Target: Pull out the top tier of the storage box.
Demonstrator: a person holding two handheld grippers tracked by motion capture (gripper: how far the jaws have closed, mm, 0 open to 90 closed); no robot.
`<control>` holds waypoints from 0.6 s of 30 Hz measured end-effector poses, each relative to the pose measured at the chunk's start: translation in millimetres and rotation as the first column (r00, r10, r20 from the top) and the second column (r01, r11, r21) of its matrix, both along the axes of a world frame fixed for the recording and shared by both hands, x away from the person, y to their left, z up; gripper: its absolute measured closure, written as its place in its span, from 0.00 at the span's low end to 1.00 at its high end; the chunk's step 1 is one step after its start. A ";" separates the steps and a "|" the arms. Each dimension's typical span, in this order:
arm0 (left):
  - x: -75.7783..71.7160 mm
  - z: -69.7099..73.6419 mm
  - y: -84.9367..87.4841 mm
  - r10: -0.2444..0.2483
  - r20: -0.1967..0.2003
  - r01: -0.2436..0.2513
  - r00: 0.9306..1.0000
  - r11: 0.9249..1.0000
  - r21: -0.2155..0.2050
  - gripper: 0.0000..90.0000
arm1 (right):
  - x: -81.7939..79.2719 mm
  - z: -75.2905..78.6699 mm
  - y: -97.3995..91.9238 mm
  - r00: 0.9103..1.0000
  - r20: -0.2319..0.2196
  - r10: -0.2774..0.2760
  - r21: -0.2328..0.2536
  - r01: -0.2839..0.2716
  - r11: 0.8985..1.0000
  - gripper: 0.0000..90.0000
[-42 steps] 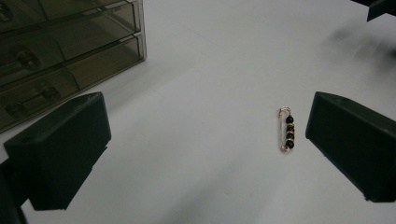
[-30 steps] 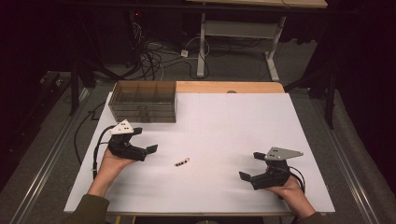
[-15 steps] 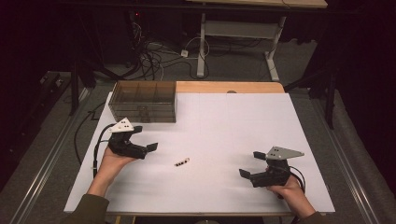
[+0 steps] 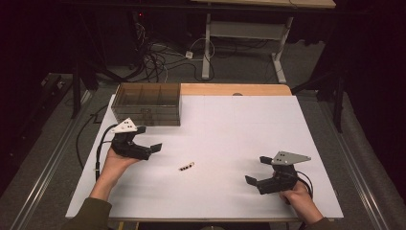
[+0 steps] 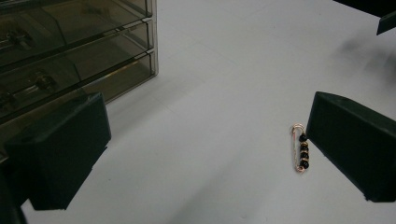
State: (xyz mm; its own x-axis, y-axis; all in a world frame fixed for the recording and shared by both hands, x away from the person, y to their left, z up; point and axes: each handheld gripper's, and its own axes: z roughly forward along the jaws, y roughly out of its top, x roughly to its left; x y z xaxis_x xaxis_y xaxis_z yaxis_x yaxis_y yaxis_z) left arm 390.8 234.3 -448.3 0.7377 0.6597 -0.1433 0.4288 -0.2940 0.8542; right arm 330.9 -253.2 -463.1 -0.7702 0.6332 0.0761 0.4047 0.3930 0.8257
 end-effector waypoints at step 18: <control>5.9 1.1 0.5 0.004 0.007 -0.004 1.000 1.000 0.012 0.00 | -0.4 -0.6 0.2 1.000 0.004 0.006 -0.006 -0.006 1.000 0.05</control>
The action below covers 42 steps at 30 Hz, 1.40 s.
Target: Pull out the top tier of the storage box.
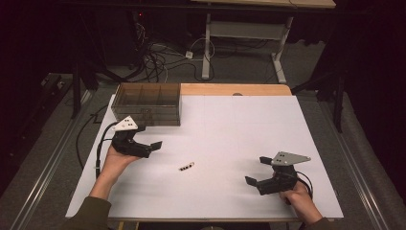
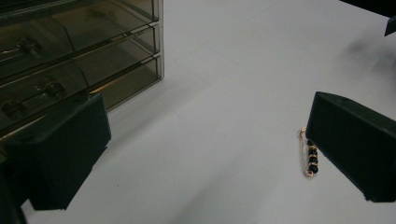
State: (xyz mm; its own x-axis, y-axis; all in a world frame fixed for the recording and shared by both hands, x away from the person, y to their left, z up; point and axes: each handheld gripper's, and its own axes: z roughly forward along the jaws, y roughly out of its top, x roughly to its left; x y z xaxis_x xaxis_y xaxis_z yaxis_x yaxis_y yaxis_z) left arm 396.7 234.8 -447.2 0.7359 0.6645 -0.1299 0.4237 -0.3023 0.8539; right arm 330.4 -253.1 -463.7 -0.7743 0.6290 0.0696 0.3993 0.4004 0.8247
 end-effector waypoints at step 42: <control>32.7 -2.5 -0.1 0.068 -0.007 -0.067 0.998 0.996 0.061 0.00 | 0.4 1.2 -1.6 1.000 0.003 -0.005 0.022 0.005 1.000 0.05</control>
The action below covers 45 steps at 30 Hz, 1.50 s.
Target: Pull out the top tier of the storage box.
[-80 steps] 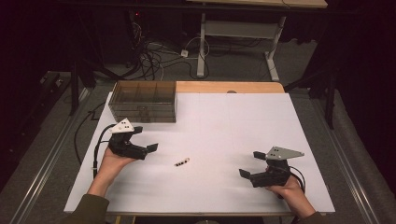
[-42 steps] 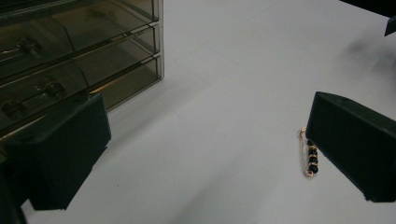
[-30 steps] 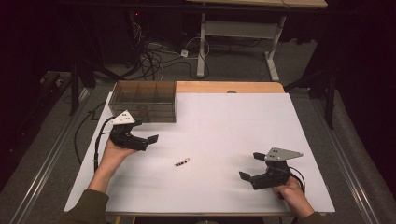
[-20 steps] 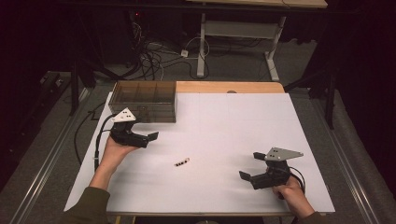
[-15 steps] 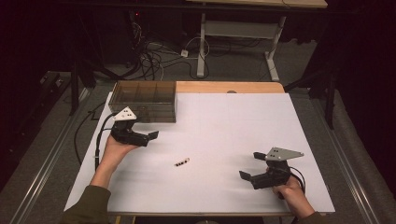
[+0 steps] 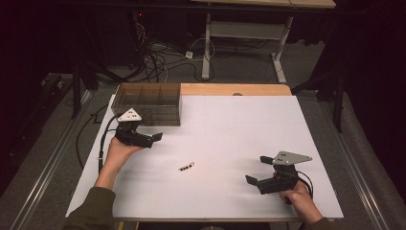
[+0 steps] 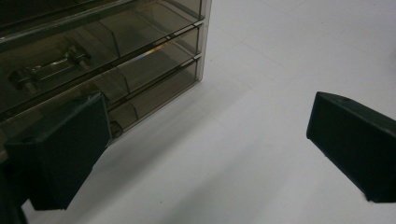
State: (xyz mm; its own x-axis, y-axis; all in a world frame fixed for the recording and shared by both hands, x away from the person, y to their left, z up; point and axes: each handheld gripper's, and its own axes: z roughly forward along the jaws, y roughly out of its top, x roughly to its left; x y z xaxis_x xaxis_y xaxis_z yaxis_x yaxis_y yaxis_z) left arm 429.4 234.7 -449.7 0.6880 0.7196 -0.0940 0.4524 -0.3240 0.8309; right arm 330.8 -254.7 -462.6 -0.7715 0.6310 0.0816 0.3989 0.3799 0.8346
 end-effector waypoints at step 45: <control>14.9 2.7 1.7 0.063 0.026 -0.063 0.998 0.998 0.014 0.00 | -0.5 1.2 0.4 1.000 0.004 0.008 0.011 -0.009 1.000 0.05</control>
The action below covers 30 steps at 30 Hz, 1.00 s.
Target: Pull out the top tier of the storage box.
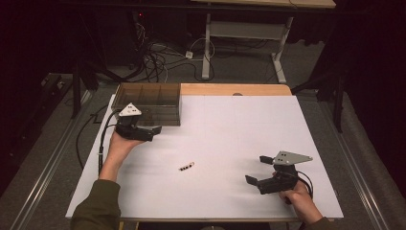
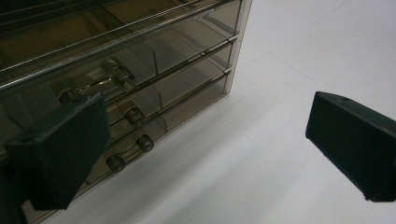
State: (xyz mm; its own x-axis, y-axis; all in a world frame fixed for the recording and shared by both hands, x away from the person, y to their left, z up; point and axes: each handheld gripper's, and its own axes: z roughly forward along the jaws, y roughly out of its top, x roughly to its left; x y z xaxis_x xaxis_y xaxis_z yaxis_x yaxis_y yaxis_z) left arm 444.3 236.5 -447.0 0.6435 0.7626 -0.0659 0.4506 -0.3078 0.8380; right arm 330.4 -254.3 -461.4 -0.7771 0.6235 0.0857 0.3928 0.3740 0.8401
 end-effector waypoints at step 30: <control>-5.0 -1.2 -4.5 -0.001 0.064 -0.007 0.998 0.991 0.137 0.00 | -0.2 -1.6 0.8 1.000 -0.003 0.001 -0.015 -0.001 1.000 0.05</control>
State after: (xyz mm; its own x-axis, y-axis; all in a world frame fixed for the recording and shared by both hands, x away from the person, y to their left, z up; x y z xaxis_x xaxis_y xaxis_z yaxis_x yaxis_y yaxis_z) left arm 439.3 232.0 -448.2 0.6407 0.7635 0.0806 0.3986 -0.4205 0.8150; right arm 330.2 -253.4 -463.0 -0.7777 0.6236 0.0790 0.3948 0.3868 0.8334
